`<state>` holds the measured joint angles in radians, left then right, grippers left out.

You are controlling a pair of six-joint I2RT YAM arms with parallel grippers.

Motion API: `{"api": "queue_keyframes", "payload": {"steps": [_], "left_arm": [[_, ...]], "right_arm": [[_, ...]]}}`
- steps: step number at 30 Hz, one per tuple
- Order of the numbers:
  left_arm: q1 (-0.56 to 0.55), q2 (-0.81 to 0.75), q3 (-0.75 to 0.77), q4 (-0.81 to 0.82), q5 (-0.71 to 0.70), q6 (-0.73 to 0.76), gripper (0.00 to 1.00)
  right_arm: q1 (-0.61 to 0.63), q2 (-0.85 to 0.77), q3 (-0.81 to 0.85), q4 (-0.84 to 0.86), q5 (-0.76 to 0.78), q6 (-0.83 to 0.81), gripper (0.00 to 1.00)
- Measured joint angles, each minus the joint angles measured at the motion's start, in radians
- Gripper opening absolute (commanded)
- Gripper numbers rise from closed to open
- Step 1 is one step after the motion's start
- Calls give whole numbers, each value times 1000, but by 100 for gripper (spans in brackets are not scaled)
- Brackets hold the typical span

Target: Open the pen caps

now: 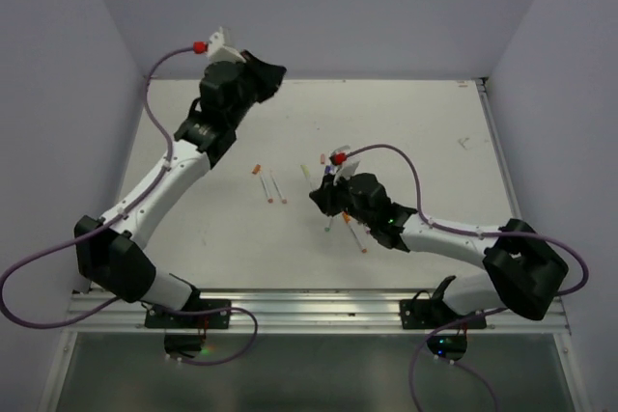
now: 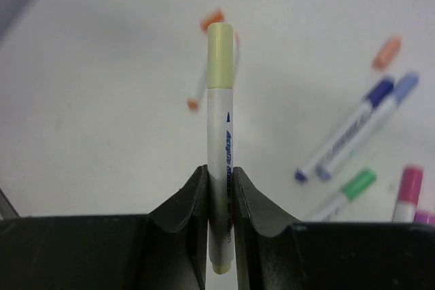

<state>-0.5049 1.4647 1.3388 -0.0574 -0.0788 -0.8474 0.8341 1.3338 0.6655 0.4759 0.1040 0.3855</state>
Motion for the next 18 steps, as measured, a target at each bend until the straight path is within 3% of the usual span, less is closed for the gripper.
{"api": "queue_keyframes", "payload": {"steps": [4,8,9,13,18], "left_arm": [[108,-7,150,183,-122,-6,0],[108,-47,183,253,-146,-4,0],[105,-56,180,253,-145,-2,4],[122,-126,60,251,-137,11,34],[142,-214,-107,204,-115,32,62]], "right_arm": [[37,91,-86,-232,-37,0,0],[36,93,-101,-330,-43,0,0],[35,83,-100,-341,-43,-1,0],[35,24,-77,-362,-45,-3,0],[35,-24,-13,-373,-48,-10,0]]}}
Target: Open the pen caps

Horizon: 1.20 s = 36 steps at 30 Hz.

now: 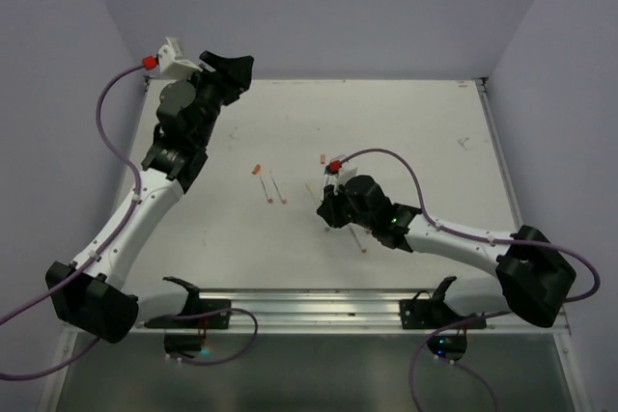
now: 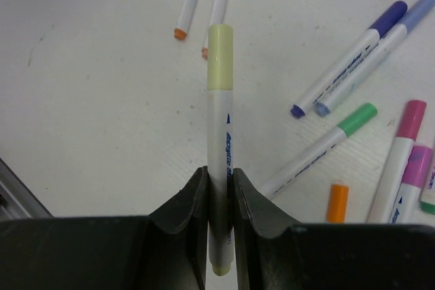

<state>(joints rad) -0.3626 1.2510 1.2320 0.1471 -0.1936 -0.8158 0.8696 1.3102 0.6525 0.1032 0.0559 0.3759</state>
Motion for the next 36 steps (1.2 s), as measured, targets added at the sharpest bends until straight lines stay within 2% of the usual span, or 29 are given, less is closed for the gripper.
{"api": "queue_keyframes", "payload": {"steps": [1,3,4,6,7,15,21,22,25,27,35,36], "left_arm": [[0,-16,-26,-9,9,3,71],[0,-45,-69,-27,32,10,80],[0,-57,-86,-33,43,10,88],[0,-78,-116,-40,76,10,98],[0,-85,-127,-44,92,10,100],[-8,-90,-224,-62,235,-16,100],[-68,-43,-249,-66,274,-39,100],[-83,-35,-249,-63,275,-39,95],[-124,-19,-249,-58,276,-41,93],[-144,-9,-249,-57,276,-44,88],[-172,31,-276,-50,260,-68,85],[-175,32,-284,-51,256,-69,81]], "right_arm": [[0,-5,11,-2,0,-2,0],[0,-12,34,-10,0,-10,0],[0,-13,45,-16,0,-13,0],[0,-13,69,-30,1,-21,0],[0,-13,82,-34,1,-23,0],[0,-11,183,-42,5,-40,0],[0,2,241,-35,4,-45,0],[0,7,248,-33,4,-45,0],[0,19,254,-27,4,-47,0],[0,22,254,-27,4,-47,0],[0,24,254,-13,13,-47,0],[0,24,254,-9,14,-47,0]]}}
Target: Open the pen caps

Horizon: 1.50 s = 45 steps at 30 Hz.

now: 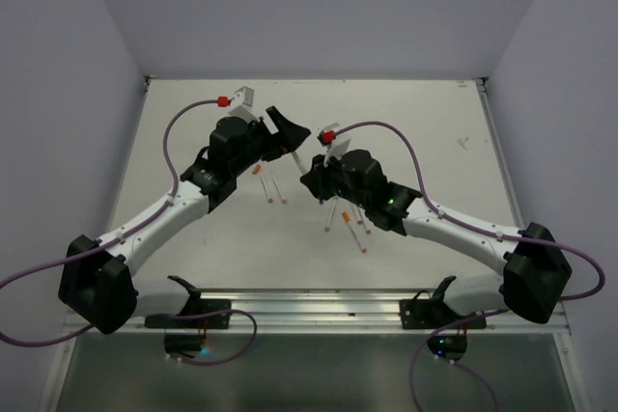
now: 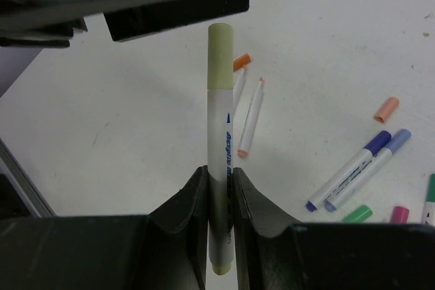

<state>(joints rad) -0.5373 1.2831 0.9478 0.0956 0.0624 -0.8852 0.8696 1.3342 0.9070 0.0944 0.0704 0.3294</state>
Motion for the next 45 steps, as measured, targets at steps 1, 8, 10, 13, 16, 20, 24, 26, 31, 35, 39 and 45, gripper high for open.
{"api": "queue_keyframes", "payload": {"steps": [1,8,10,13,16,20,24,26,31,35,39,45], "left_arm": [[-1,2,-8,0,-4,-6,81],[-2,18,-37,23,3,-41,70],[-5,19,-43,31,8,-51,65],[-12,20,-45,42,13,-65,58],[-16,20,-45,52,16,-68,54],[-20,20,-47,62,17,-74,45],[-21,21,-47,68,17,-77,31],[-20,23,-47,68,13,-77,22],[-20,27,-47,69,8,-80,0],[-20,28,-47,67,8,-82,0],[-20,28,-47,53,0,-81,0],[-12,33,-39,29,29,-83,0]], "right_arm": [[0,0,0,3,3,0,0],[0,0,0,26,21,1,0],[0,0,0,35,22,2,0],[0,0,0,43,24,3,0],[0,0,0,49,25,3,0],[0,0,0,54,25,3,0],[0,2,0,56,24,4,0],[0,2,0,60,25,4,0],[0,3,-2,62,30,7,0],[0,4,-21,91,32,11,0],[0,3,-52,134,35,14,0],[2,-29,-132,221,35,27,0]]}}
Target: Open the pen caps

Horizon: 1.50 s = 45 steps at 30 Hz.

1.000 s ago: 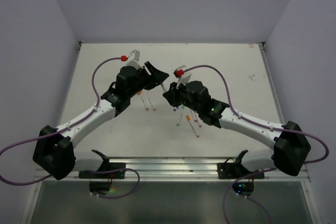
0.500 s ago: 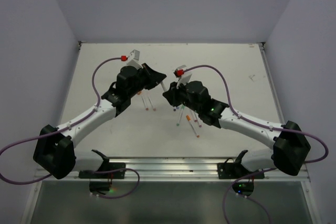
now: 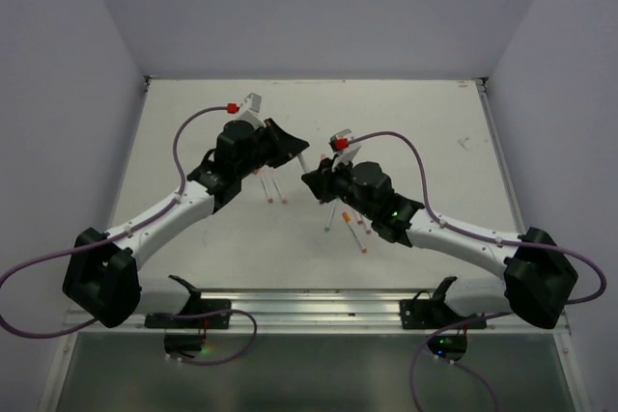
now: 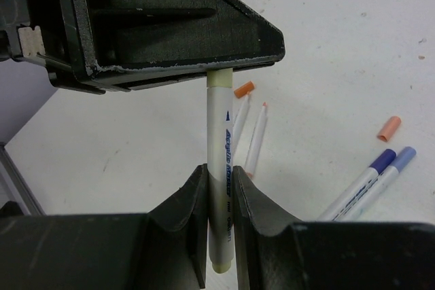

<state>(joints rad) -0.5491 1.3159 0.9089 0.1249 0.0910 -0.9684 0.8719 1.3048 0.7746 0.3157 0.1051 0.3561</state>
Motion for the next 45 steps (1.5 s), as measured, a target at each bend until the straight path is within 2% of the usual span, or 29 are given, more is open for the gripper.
{"api": "queue_keyframes", "payload": {"steps": [7,18,25,27,31,34,39,45], "left_arm": [[14,41,71,-42,67,-18,0],[14,72,128,-106,57,-40,0],[14,129,262,-218,58,-19,0],[31,153,312,-188,-29,-8,0],[206,169,465,-14,-209,-6,0],[272,154,535,68,-280,-8,0],[276,149,562,98,-277,10,0],[298,106,408,68,-224,55,0]], "right_arm": [[-5,-46,-78,108,12,39,0],[-2,-62,-152,231,44,102,0],[-3,-61,-166,292,90,123,0],[5,-73,-182,243,75,124,0],[42,-42,-292,47,26,125,0],[43,-29,-322,-57,12,126,0],[42,-31,-307,-88,7,124,0],[42,-26,-242,-96,1,117,0]]}}
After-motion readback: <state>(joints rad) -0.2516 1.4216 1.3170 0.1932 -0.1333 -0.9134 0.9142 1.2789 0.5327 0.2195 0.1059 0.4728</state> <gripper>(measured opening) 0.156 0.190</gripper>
